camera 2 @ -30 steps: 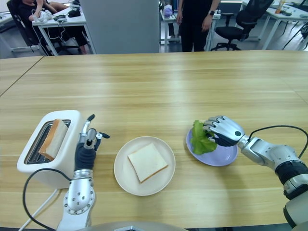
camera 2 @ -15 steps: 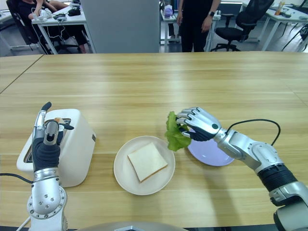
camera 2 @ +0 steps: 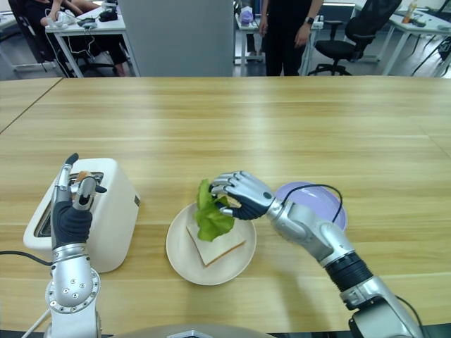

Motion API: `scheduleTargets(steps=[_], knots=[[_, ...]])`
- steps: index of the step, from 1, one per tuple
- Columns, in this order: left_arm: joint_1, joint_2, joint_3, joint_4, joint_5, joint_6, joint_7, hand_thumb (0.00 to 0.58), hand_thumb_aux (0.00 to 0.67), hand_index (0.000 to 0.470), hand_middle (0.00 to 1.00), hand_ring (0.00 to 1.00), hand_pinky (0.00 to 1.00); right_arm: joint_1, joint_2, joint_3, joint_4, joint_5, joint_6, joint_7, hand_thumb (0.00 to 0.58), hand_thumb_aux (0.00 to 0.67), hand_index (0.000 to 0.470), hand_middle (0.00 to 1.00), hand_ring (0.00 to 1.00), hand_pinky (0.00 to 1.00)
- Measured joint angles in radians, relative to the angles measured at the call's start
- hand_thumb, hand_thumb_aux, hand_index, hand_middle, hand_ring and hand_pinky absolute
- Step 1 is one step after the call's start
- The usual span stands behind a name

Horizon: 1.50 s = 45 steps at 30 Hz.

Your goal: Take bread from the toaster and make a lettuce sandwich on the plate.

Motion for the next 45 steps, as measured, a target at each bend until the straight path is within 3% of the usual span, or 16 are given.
scheduleTargets(steps=[19,20,21,22,30,37,42,43,44,45], knots=[[0.014,-0.018,-0.023,0.015,0.005,-0.021,-0.002,0.000,0.000,0.000,1.00,1.00,1.00,0.013,0.013,0.049,0.202,-0.138,0.023,0.021,0.580,0.670,0.460,0.35,0.35,0.35],[0.016,-0.019,-0.023,0.016,0.004,-0.022,-0.002,0.000,0.000,0.000,1.00,1.00,1.00,0.007,0.011,0.050,0.209,-0.142,0.024,0.017,0.436,0.336,0.231,0.36,0.36,0.36],[0.019,-0.020,-0.023,0.015,0.005,-0.022,-0.002,0.000,0.000,0.000,1.00,1.00,1.00,0.002,0.010,0.051,0.211,-0.146,0.026,0.013,0.436,0.336,0.231,0.36,0.36,0.36],[0.021,-0.021,-0.023,0.016,0.004,-0.022,-0.003,0.000,0.000,0.000,1.00,1.00,1.00,-0.006,0.009,0.051,0.218,-0.161,0.034,0.004,0.000,0.000,0.000,0.36,0.36,0.36],[0.020,-0.022,-0.023,0.016,0.004,-0.027,-0.009,0.000,0.000,0.000,1.00,1.00,1.00,-0.017,-0.017,0.051,0.225,-0.223,0.083,-0.041,0.000,0.000,0.000,0.37,0.37,0.37],[0.009,-0.020,-0.019,0.021,-0.005,-0.030,-0.017,0.000,0.000,0.000,1.00,1.00,1.00,-0.104,-0.086,0.019,0.209,-0.278,0.114,-0.093,0.000,0.000,0.000,0.38,0.38,0.38],[0.008,-0.016,0.002,0.022,-0.010,-0.030,-0.020,0.000,0.000,0.000,0.99,0.99,0.99,-0.102,-0.074,-0.030,0.184,-0.189,0.134,-0.066,0.000,0.000,0.000,0.39,0.39,0.39],[0.006,-0.010,0.008,0.009,-0.002,-0.029,-0.024,0.000,0.000,0.000,0.75,0.75,0.75,-0.069,-0.046,-0.065,0.156,-0.074,0.153,-0.010,0.000,0.000,0.000,0.40,0.40,0.40],[0.004,0.001,0.014,-0.006,0.009,-0.029,-0.027,0.000,0.000,0.000,0.75,0.75,0.75,-0.042,-0.018,-0.088,0.135,0.007,0.172,0.028,0.000,0.000,0.000,0.40,0.40,0.40],[-0.008,0.024,0.022,-0.024,0.038,-0.028,-0.032,0.000,0.000,0.000,0.51,0.51,0.51,0.008,0.025,-0.115,0.092,0.161,0.218,0.104,0.000,0.000,0.000,0.42,0.42,0.42]])
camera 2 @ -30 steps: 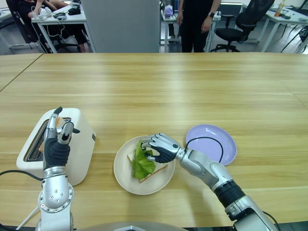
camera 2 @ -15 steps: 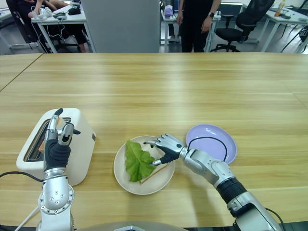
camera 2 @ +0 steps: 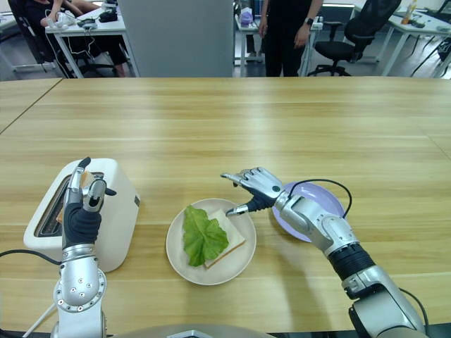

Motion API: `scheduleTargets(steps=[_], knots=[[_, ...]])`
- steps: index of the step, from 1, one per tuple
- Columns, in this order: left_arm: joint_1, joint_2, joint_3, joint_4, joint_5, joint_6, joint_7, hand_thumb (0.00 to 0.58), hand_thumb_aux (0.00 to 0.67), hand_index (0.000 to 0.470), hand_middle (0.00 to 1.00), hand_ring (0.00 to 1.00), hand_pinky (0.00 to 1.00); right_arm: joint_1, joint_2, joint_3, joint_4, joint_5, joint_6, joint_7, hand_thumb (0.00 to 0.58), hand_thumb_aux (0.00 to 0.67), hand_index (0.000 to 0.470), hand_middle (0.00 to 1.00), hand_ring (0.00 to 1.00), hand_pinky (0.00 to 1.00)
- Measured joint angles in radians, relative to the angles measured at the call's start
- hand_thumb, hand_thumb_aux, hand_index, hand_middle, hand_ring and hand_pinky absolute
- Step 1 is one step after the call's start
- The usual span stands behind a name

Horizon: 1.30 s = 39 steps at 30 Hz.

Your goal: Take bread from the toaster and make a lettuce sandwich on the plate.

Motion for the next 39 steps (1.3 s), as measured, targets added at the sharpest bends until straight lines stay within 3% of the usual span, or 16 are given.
scheduleTargets(steps=[2,4,8,14,28,30,31,32,33,34,39], knots=[[-0.022,0.057,0.027,-0.030,0.077,-0.001,-0.008,0.000,0.000,0.000,0.37,0.37,0.37,0.133,0.103,-0.048,-0.119,0.350,0.144,0.149,0.000,0.000,0.000,0.45,0.45,0.45],[-0.024,0.101,0.064,-0.037,0.140,-0.001,-0.010,0.000,0.000,0.000,0.31,0.31,0.31,0.252,0.177,-0.078,-0.219,0.611,0.272,0.243,0.000,0.000,0.000,0.47,0.47,0.47],[0.017,0.163,0.154,-0.052,0.263,0.001,-0.027,0.000,0.000,0.000,0.25,0.25,0.25,0.385,0.212,-0.137,-0.338,0.860,0.444,0.311,0.000,0.000,0.000,0.48,0.48,0.48],[0.080,0.220,0.293,-0.052,0.373,0.020,-0.067,0.000,0.000,0.000,0.25,0.25,0.25,0.439,0.230,-0.183,-0.412,0.887,0.491,0.295,0.000,0.000,0.000,0.47,0.47,0.47],[0.089,0.216,0.211,0.214,0.451,0.028,-0.075,0.000,0.000,0.000,0.25,0.25,0.25,0.471,0.238,-0.218,-0.441,0.853,0.496,0.281,0.000,0.000,0.000,0.47,0.47,0.47],[0.087,0.214,0.210,0.227,0.454,0.033,-0.073,0.227,0.147,0.101,0.25,0.25,0.25,0.472,0.238,-0.219,-0.441,0.849,0.496,0.281,0.000,0.000,0.000,0.47,0.47,0.47],[0.085,0.214,0.210,0.232,0.459,0.038,-0.071,0.227,0.147,0.101,0.25,0.25,0.25,0.472,0.238,-0.221,-0.441,0.848,0.496,0.282,0.000,0.000,0.000,0.47,0.47,0.47],[0.083,0.214,0.210,0.235,0.459,0.042,-0.069,0.454,0.357,0.245,0.25,0.25,0.25,0.473,0.238,-0.222,-0.441,0.847,0.496,0.282,0.000,0.000,0.000,0.47,0.47,0.47],[0.082,0.214,0.210,0.236,0.459,0.046,-0.064,0.535,0.483,0.332,0.26,0.26,0.26,0.473,0.238,-0.225,-0.441,0.846,0.496,0.282,0.000,0.000,0.000,0.47,0.47,0.47],[0.082,0.213,0.210,0.236,0.459,0.049,-0.062,0.580,0.670,0.460,0.26,0.26,0.26,0.474,0.238,-0.228,-0.441,0.845,0.496,0.282,0.000,0.000,0.000,0.47,0.47,0.47],[0.072,0.190,0.207,0.229,0.447,0.048,-0.040,0.580,0.670,0.460,0.26,0.26,0.26,0.474,0.238,-0.235,-0.438,0.837,0.496,0.285,0.000,0.000,0.000,0.47,0.47,0.47]])
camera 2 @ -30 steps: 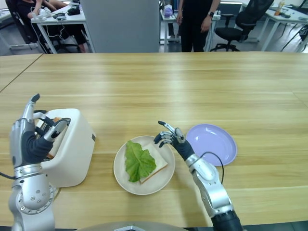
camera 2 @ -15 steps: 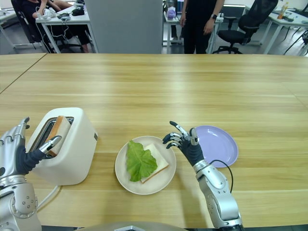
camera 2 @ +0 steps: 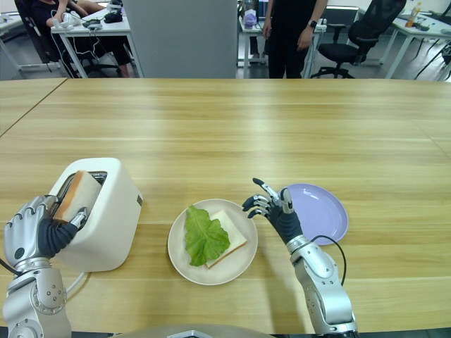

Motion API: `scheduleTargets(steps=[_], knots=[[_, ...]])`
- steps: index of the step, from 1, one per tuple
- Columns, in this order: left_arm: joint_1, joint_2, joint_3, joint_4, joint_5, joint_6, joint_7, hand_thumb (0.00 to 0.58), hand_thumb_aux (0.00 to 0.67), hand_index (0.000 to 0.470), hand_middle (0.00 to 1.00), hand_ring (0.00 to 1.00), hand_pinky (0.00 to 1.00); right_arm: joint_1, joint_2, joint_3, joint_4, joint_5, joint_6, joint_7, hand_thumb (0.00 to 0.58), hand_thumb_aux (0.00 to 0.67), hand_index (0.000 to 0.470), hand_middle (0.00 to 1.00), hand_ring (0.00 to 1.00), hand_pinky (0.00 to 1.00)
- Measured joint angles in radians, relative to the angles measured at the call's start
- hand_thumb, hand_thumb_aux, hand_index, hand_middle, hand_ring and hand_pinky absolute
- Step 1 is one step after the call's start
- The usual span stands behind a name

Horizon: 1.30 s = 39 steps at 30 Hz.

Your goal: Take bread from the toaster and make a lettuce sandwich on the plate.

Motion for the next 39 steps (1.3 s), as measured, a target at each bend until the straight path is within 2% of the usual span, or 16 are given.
scheduleTargets(steps=[9,18,22,23,24,28,31,34,37,39], knots=[[-0.037,-0.010,0.002,-0.020,-0.010,0.005,0.022,0.580,0.670,0.460,0.20,0.20,0.20,0.000,0.003,-0.003,0.024,-0.019,0.000,0.006,0.000,0.000,0.000,0.47,0.47,0.47],[-0.175,0.010,0.041,-0.076,-0.015,0.038,0.013,0.580,0.670,0.460,0.16,0.16,0.16,-0.011,0.013,-0.005,0.047,-0.036,0.000,0.010,0.000,0.000,0.000,0.48,0.48,0.48],[-0.243,0.002,0.057,-0.078,-0.085,0.044,0.000,0.580,0.670,0.460,0.16,0.16,0.16,-0.023,0.019,-0.008,0.065,-0.038,-0.001,0.010,0.000,0.000,0.000,0.48,0.48,0.48],[-0.264,-0.020,0.060,-0.083,-0.131,0.049,-0.010,0.580,0.670,0.460,0.76,0.76,0.76,-0.024,0.020,-0.011,0.068,-0.038,-0.001,0.010,0.000,0.000,0.000,0.48,0.48,0.48],[-0.275,-0.035,0.059,-0.086,-0.164,0.050,-0.018,0.580,0.670,0.460,1.00,1.00,1.00,-0.025,0.020,-0.012,0.069,-0.038,-0.001,0.010,0.000,0.000,0.000,0.48,0.48,0.48],[-0.326,-0.117,0.031,-0.108,-0.315,0.053,-0.043,0.580,0.670,0.460,1.00,1.00,1.00,-0.039,0.021,-0.018,0.081,-0.039,-0.001,0.011,0.000,0.000,0.000,0.48,0.48,0.48],[-0.375,-0.129,0.002,-0.153,-0.354,0.049,-0.045,0.580,0.670,0.460,1.00,1.00,1.00,-0.058,0.022,-0.022,0.083,-0.039,-0.001,0.011,0.000,0.000,0.000,0.47,0.47,0.47],[-0.409,-0.192,-0.042,-0.199,-0.432,0.063,-0.066,0.580,0.670,0.460,1.00,1.00,1.00,-0.062,0.022,-0.023,0.088,-0.046,-0.003,0.013,0.000,0.000,0.000,0.47,0.47,0.47],[-0.397,-0.291,-0.134,-0.184,-0.564,0.099,-0.111,0.580,0.670,0.460,1.00,1.00,1.00,-0.072,0.021,-0.023,0.089,-0.062,-0.007,0.012,0.000,0.000,0.000,0.47,0.47,0.47],[-0.369,-0.290,-0.185,-0.151,-0.622,0.103,-0.132,0.580,0.670,0.460,1.00,1.00,1.00,-0.086,0.017,-0.026,0.089,-0.073,-0.015,0.012,0.000,0.000,0.000,0.48,0.48,0.48]])
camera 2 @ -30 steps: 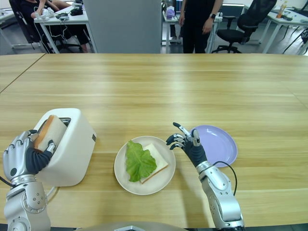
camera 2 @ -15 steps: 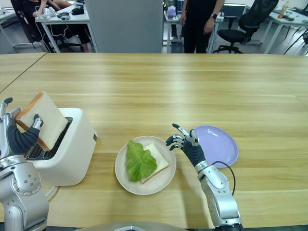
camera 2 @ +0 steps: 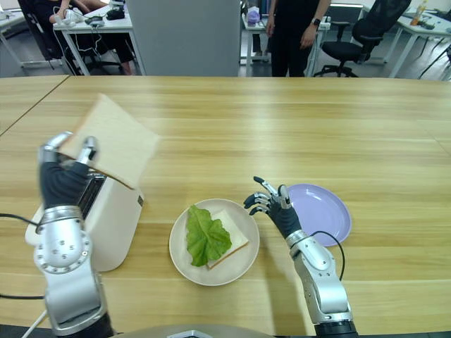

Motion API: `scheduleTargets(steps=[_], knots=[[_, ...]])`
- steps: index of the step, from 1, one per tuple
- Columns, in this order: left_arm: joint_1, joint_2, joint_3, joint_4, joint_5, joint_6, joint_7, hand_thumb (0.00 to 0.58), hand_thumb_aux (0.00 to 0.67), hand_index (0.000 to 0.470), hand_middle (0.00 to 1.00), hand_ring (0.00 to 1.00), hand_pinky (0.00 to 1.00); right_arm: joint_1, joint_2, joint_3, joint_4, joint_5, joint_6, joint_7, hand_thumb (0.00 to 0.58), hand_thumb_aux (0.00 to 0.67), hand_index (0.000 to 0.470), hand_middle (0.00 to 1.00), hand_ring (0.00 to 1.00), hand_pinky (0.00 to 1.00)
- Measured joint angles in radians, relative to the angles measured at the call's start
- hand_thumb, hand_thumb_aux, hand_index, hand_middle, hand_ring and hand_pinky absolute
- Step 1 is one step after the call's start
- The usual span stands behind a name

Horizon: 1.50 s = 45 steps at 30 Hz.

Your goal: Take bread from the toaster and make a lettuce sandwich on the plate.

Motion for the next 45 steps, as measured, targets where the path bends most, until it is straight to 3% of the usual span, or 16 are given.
scheduleTargets(steps=[10,23,32,45], knots=[[0.146,0.005,-0.129,0.222,-0.254,0.002,-0.033,0.580,0.670,0.460,1.00,1.00,1.00,-0.065,-0.099,-0.011,-0.001,-0.215,-0.156,-0.050,0.000,0.000,0.000,0.46,0.46,0.46],[0.148,0.079,-0.195,0.343,-0.371,-0.009,-0.123,0.580,0.670,0.460,1.00,1.00,1.00,-0.073,-0.193,0.096,0.024,-0.606,-0.444,-0.147,0.000,0.000,0.000,0.45,0.45,0.45],[0.135,0.159,-0.189,0.400,-0.410,-0.022,-0.173,0.580,0.670,0.460,1.00,1.00,1.00,-0.075,-0.245,0.171,0.065,-0.802,-0.548,-0.198,0.000,0.000,0.000,0.45,0.45,0.45],[0.094,0.177,-0.242,0.519,-0.372,-0.046,-0.152,0.580,0.670,0.460,1.00,1.00,1.00,-0.108,-0.306,0.237,0.018,-1.049,-0.605,-0.251,0.000,0.000,0.000,0.47,0.47,0.47]])
